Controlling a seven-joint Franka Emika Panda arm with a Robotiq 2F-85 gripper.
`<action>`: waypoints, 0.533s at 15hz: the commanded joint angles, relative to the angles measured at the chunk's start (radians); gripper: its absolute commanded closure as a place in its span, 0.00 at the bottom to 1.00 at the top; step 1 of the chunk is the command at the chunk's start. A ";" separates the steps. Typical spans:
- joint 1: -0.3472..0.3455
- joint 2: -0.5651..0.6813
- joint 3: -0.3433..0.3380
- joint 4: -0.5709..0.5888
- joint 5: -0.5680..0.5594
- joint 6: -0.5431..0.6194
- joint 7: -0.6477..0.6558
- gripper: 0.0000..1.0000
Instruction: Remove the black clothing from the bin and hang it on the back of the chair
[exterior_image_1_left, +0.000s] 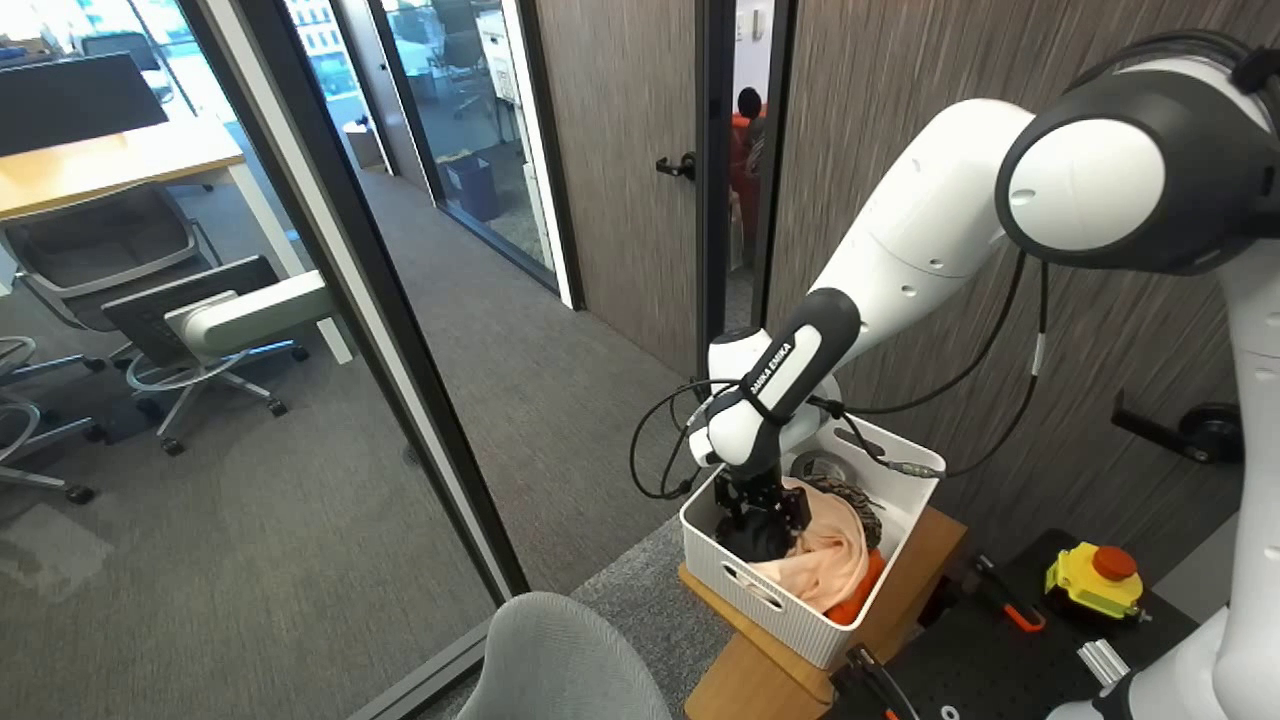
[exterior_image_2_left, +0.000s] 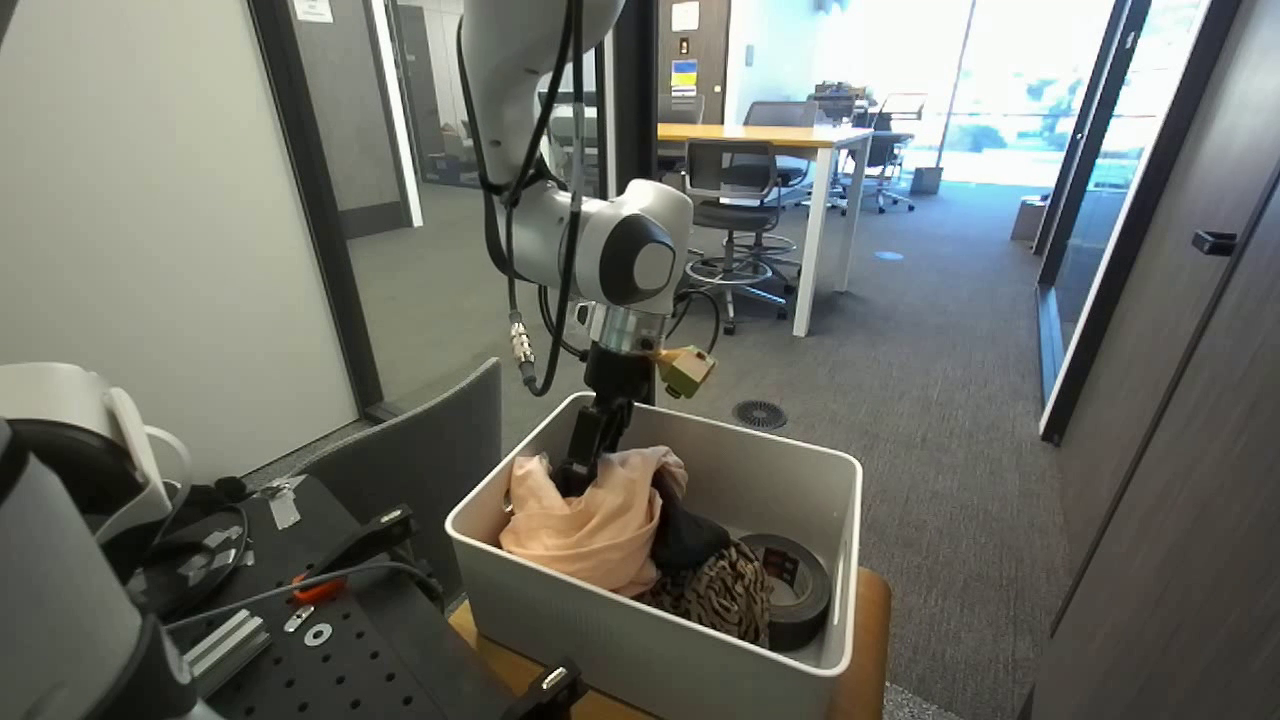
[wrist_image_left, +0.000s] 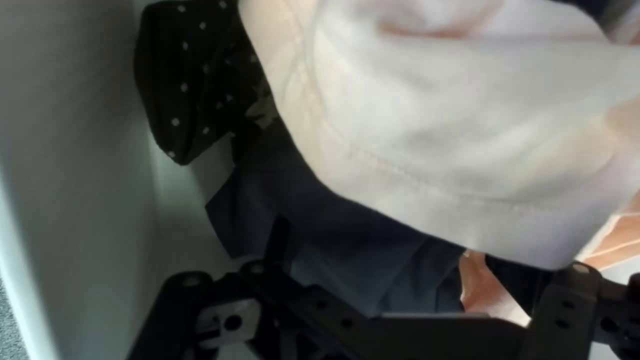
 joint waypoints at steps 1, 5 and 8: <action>-0.007 0.034 0.002 0.063 -0.033 -0.038 0.001 0.00; -0.011 0.050 0.006 0.087 -0.029 -0.051 0.002 0.00; -0.013 0.056 0.008 0.100 -0.023 -0.065 0.004 0.00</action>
